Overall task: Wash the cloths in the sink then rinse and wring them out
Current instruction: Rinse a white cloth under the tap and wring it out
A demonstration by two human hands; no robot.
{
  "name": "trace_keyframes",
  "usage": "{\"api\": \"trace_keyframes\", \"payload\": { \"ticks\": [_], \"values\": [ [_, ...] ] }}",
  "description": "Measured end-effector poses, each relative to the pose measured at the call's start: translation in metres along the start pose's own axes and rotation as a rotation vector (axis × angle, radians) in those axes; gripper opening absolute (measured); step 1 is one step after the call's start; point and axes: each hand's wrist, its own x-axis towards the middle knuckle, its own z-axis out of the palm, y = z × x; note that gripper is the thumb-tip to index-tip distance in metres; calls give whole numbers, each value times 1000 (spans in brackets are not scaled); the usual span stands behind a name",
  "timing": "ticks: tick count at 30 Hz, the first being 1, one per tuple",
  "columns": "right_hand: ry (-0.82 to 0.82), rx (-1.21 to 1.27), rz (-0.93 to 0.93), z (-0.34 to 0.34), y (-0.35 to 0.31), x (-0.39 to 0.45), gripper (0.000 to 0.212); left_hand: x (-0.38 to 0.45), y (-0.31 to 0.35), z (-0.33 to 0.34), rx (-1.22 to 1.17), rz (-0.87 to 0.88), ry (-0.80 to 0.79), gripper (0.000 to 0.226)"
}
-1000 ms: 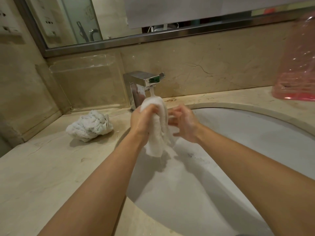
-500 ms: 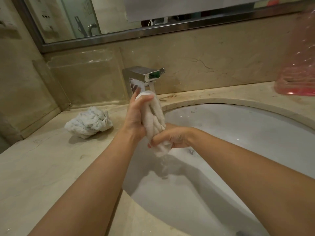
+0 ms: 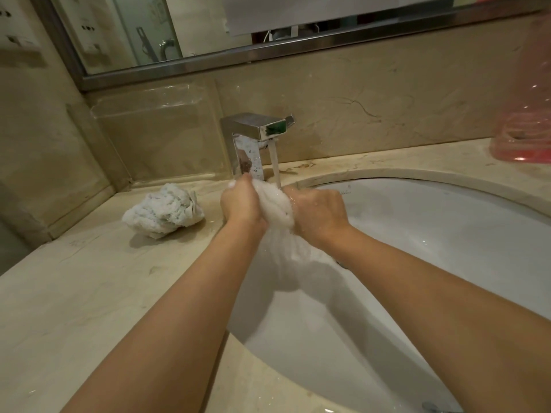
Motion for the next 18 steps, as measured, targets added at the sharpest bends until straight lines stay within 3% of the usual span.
{"api": "trace_keyframes", "payload": {
  "ticks": [5, 9, 10, 12, 14, 16, 18],
  "values": [
    [170, 10, -134, 4, 9, -4, 43, 5, 8, -6, -28, -371, -196, 36],
    [218, 48, -161, 5, 6, -2, 37, 3, 11, -15, -48, -416, -281, 33],
    [119, 20, -140, 2, 4, -1, 32, 2, 10, -17, -47, -397, -294, 33],
    [-271, 73, 58, -3, 3, 1, 23, 1, 9, -16, -44, -332, -312, 29],
    [-568, 360, 294, -3, 7, -1, 23, -1, 8, -12, 47, -239, -290, 27],
    [-663, 705, 457, 0, 15, -5, 18, -3, 5, -10, 207, -126, -301, 30],
    [-711, 890, 541, 1, 23, -10, 15, -4, 2, -10, 370, -57, -407, 45]
  ]
}}
